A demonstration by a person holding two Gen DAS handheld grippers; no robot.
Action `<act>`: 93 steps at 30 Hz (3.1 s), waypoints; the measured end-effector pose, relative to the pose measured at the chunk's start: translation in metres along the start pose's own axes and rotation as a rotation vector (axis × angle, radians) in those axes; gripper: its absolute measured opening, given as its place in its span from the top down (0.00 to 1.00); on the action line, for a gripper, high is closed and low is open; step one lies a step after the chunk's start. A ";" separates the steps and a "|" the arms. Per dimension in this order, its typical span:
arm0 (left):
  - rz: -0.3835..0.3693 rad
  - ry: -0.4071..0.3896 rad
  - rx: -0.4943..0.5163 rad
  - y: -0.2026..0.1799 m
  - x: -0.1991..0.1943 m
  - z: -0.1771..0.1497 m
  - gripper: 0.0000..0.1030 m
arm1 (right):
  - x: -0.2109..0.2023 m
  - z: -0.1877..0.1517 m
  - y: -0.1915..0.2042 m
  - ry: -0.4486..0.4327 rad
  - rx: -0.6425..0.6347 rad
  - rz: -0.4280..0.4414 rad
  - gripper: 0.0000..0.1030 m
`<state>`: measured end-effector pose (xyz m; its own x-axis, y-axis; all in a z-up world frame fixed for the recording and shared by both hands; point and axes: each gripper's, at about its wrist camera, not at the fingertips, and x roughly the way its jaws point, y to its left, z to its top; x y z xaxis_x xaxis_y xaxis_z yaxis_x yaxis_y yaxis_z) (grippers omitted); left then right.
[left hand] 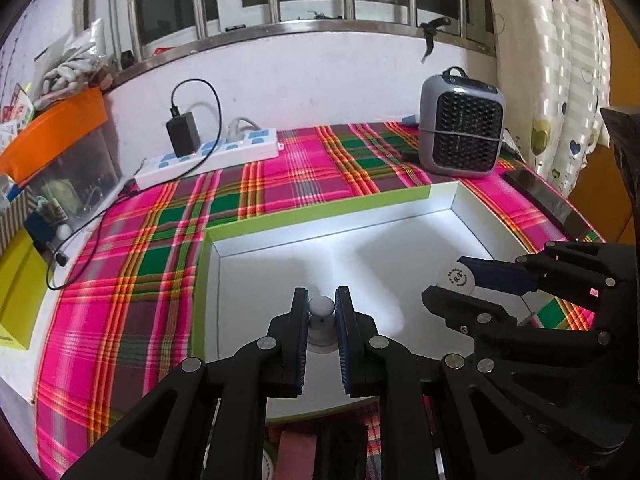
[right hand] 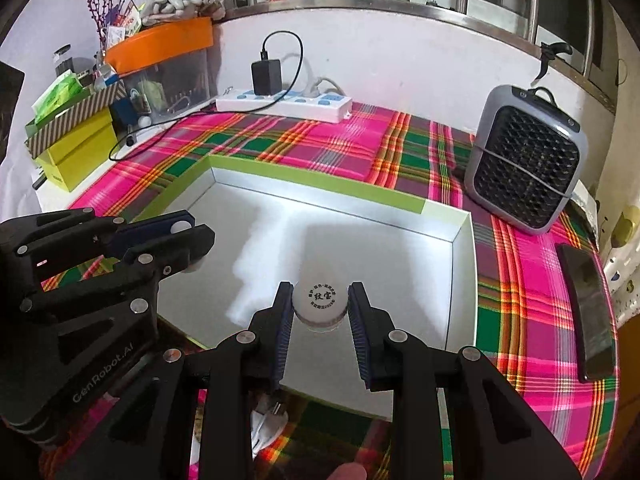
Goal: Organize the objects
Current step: 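Carry both items into the white box and open both grippers, then lift both open grippers out of the box back toward the items, then grasp the pink oblong case with right gripper while left gripper approaches the white face gadget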
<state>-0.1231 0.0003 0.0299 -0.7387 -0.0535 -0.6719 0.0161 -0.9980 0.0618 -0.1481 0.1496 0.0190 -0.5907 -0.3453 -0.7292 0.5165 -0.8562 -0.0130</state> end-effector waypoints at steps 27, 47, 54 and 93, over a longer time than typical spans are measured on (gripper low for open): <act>-0.115 0.028 -0.046 -0.001 0.001 -0.004 0.80 | -0.017 -0.001 0.001 -0.056 -0.003 -0.067 0.72; -0.113 -0.058 -0.039 -0.012 -0.054 -0.013 0.80 | -0.072 -0.018 0.026 -0.135 -0.041 -0.154 0.72; -0.111 -0.068 -0.035 -0.015 -0.070 -0.023 0.80 | -0.087 -0.027 0.036 -0.147 -0.060 -0.173 0.72; -0.221 0.013 0.000 -0.025 -0.085 -0.078 0.76 | -0.090 -0.089 0.032 -0.065 0.001 -0.043 0.71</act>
<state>-0.0079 0.0274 0.0276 -0.7154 0.1665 -0.6786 -0.1453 -0.9854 -0.0886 -0.0232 0.1879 0.0238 -0.6518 -0.3323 -0.6818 0.4892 -0.8711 -0.0431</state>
